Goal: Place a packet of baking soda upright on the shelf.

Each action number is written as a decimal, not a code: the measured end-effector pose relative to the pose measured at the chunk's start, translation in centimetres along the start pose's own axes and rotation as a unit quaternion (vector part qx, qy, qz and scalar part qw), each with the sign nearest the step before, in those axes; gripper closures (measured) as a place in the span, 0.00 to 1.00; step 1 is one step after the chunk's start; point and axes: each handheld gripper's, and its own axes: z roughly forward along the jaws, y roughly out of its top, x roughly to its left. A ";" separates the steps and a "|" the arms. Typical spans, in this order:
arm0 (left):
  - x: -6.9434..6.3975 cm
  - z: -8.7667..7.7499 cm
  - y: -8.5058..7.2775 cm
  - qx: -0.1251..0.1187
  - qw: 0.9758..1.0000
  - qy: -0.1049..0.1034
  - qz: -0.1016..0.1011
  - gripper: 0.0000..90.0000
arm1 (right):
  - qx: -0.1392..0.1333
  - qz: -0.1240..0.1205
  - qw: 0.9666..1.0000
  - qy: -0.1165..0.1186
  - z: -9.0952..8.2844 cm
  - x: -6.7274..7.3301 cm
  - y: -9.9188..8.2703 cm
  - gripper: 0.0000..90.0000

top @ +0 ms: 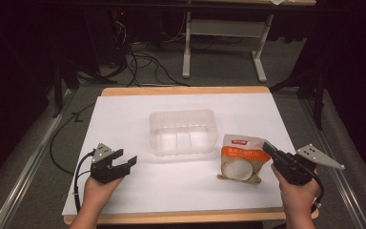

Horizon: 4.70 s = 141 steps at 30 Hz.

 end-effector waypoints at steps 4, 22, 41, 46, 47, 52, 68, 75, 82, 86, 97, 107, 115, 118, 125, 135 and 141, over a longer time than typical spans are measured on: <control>-0.1 0.0 0.0 -0.003 1.000 0.000 0.003 0.41 | -0.025 -0.005 1.000 -0.010 -0.7 0.3 0.7 1.00; 0.0 -0.2 0.1 -0.005 1.000 0.000 0.003 0.41 | -0.015 -0.083 0.996 -0.004 0.3 3.6 0.5 1.00; -0.1 -0.1 0.1 -0.001 1.000 -0.005 0.007 0.41 | 0.016 -0.068 0.997 -0.019 1.9 2.9 -1.9 0.90; -0.1 -0.1 0.1 -0.001 1.000 -0.006 0.007 0.41 | 0.030 -0.073 0.996 -0.028 2.5 3.1 -2.1 1.00; -0.1 -0.1 0.1 -0.002 1.000 -0.006 0.007 0.41 | 0.032 -0.073 0.996 -0.026 2.5 3.2 -2.0 1.00; -0.1 -0.2 0.1 -0.003 1.000 -0.005 0.006 0.41 | 0.029 -0.083 0.995 -0.037 2.3 3.5 -1.6 1.00; 0.1 -0.4 0.2 -0.013 1.000 -0.010 0.001 0.41 | -0.018 -0.099 0.995 -0.010 1.2 5.7 0.4 1.00; 0.2 -0.5 0.2 -0.016 1.000 -0.013 -0.003 0.40 | -0.037 -0.102 0.994 0.007 1.4 6.9 2.4 1.00; 0.2 -0.5 0.2 -0.017 1.000 -0.013 -0.004 0.40 | -0.055 -0.100 0.993 0.025 1.8 8.0 4.6 1.00; 0.2 -0.6 0.2 -0.018 1.000 -0.014 -0.005 0.40 | -0.061 -0.104 0.992 0.030 2.2 8.7 5.4 1.00; 0.3 -0.6 0.1 -0.018 1.000 -0.014 -0.008 0.40 | -0.064 -0.104 0.991 0.049 3.7 10.4 6.8 1.00; 0.2 -0.6 0.1 -0.016 1.000 -0.013 -0.007 0.40 | -0.060 -0.090 0.993 0.055 6.3 11.4 6.9 1.00; 0.1 -0.6 0.1 -0.015 1.000 -0.016 -0.003 0.41 | -0.052 -0.090 0.993 0.053 8.6 12.0 6.8 1.00; 0.0 -0.5 0.1 -0.015 1.000 -0.016 0.002 0.41 | -0.050 -0.090 0.993 0.053 9.5 12.3 6.9 1.00; -0.1 -0.4 0.2 -0.014 1.000 -0.017 0.009 0.41 | -0.046 -0.089 0.993 0.056 11.9 12.7 7.1 1.00; -0.3 -0.2 0.2 -0.012 1.000 -0.025 0.013 0.41 | -0.034 -0.101 0.993 0.051 15.5 14.3 7.3 1.00; -0.3 -0.1 0.2 -0.013 0.999 -0.028 0.011 0.41 | -0.025 -0.106 0.993 0.040 16.8 14.4 7.2 1.00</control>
